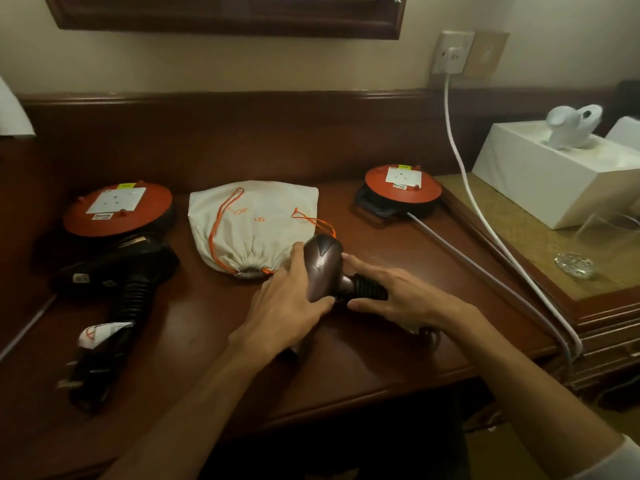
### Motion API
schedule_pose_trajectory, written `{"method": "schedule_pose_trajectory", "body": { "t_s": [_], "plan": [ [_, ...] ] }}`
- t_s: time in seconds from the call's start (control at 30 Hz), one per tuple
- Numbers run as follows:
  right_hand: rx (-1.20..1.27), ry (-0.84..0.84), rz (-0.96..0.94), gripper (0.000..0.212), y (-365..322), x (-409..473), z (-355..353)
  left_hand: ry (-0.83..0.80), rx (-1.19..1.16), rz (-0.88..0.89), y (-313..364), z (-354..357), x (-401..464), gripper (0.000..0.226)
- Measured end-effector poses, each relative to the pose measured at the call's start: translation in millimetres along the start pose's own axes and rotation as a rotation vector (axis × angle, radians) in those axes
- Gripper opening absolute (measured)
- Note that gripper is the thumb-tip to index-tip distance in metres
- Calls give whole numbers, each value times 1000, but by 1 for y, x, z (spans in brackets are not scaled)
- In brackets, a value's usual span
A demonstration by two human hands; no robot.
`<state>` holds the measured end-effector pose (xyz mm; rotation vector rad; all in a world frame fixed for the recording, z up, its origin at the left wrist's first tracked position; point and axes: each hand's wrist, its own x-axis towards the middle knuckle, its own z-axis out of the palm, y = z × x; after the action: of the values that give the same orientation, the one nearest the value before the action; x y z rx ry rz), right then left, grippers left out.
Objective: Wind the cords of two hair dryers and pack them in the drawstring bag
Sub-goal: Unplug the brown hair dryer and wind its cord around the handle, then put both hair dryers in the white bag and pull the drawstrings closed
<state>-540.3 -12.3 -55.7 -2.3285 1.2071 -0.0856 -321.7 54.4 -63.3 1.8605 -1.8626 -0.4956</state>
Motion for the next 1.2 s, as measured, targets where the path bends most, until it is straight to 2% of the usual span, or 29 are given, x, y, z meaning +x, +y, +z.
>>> {"method": "schedule_pose_trajectory", "body": {
  "t_s": [0.1, 0.23, 0.37, 0.5, 0.6, 0.77, 0.83, 0.87, 0.93, 1.0, 1.1, 1.2],
  "plan": [
    [28, 41, 42, 92, 7, -15, -7, -48, -33, 133, 11, -8, 24, 89],
    [-48, 198, 171, 92, 28, -26, -19, -180, -17, 283, 34, 9, 86, 90],
    [-121, 367, 349, 87, 58, -29, -20, -233, -4, 359, 63, 46, 135, 91],
    [-108, 419, 493, 85, 77, -27, -22, -258, 74, 392, 85, 71, 161, 88],
    [-132, 427, 558, 85, 84, -20, -27, -203, 157, 435, 95, 80, 170, 83],
    [-170, 268, 654, 92, 92, -8, -33, -55, 245, 407, 76, 78, 148, 90],
    [-323, 295, 684, 96, 81, -7, -31, 56, 207, 375, 53, 60, 126, 81],
    [-428, 362, 673, 94, 72, -5, -28, 120, 168, 347, 37, 46, 114, 71],
    [-514, 551, 537, 75, 49, 3, -23, 228, 101, 276, 1, 16, 93, 44],
    [-337, 627, 263, 46, 23, 22, -13, 294, 116, 176, -41, -14, 74, 28],
    [56, 494, -72, 13, -19, 56, 9, 273, 225, 21, -89, -47, 51, 27],
    [185, 401, -220, 10, -61, 100, 34, 159, 270, -70, -113, -53, 42, 36]
  ]
}}
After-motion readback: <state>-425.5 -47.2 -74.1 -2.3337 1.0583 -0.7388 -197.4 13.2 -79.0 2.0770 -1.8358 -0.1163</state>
